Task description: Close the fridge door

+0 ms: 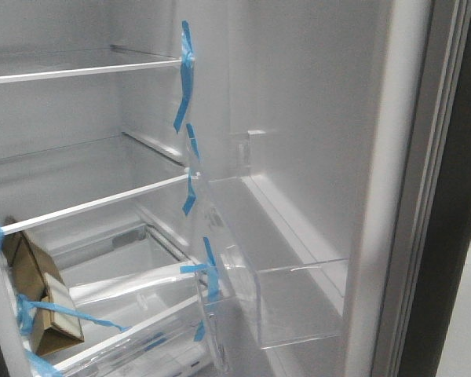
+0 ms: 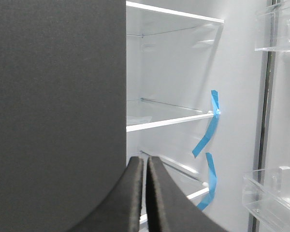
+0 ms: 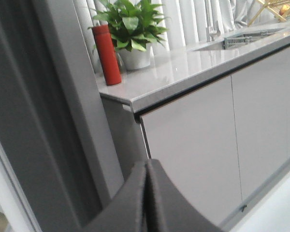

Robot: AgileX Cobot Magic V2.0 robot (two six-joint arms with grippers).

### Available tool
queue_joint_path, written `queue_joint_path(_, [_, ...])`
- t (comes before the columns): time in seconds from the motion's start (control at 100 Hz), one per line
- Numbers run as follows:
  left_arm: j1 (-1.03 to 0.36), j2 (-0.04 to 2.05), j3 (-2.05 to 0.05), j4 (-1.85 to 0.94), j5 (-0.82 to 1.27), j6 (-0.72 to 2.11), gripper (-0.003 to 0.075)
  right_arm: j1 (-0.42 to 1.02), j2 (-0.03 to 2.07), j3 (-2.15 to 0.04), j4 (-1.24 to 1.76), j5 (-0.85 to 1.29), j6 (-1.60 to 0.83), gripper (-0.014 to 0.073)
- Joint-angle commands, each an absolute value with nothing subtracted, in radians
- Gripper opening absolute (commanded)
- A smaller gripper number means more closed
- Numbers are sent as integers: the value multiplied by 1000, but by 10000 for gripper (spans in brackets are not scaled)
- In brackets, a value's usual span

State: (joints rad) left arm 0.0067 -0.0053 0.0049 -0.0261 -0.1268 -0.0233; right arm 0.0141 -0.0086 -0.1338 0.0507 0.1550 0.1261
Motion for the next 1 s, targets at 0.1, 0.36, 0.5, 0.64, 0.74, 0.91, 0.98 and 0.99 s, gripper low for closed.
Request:
queue_joint_path(0.1, [4,-15,40,-30,-200,-25,-20,11,53,-357,75,254,128,-46])
queue_joint_path(0.36, [4,-15,40,-30,-200,-25,-20,11,116,-549,166,300,128,-46])
queue_joint_path(0.5, [4,-15,40,-30,-200,-25,-20,11,125,-616,145,352,32,-46])
queue_joint_path(0.64, [4,-15,40,-30,-200,-25,-20,11,190,-699,142,403,19,-46])
queue_joint_path(0.74, [4,-15,40,-30,-200,-25,-20,11,277,-770,112,472,19,-46])
queue_joint_path(0.91, [4,-15,40,-30,-200,-25,-20,11,452,-896,58,547,74,-46])
queue_joint_path(0.98, [4,-15,40,-30,-200,-25,-20,11,515,-945,40,550,122,-46])
queue_joint_path(0.99, [4,-15,40,-30,-200,-25,-20,11,526,-954,40,550,126,-46])
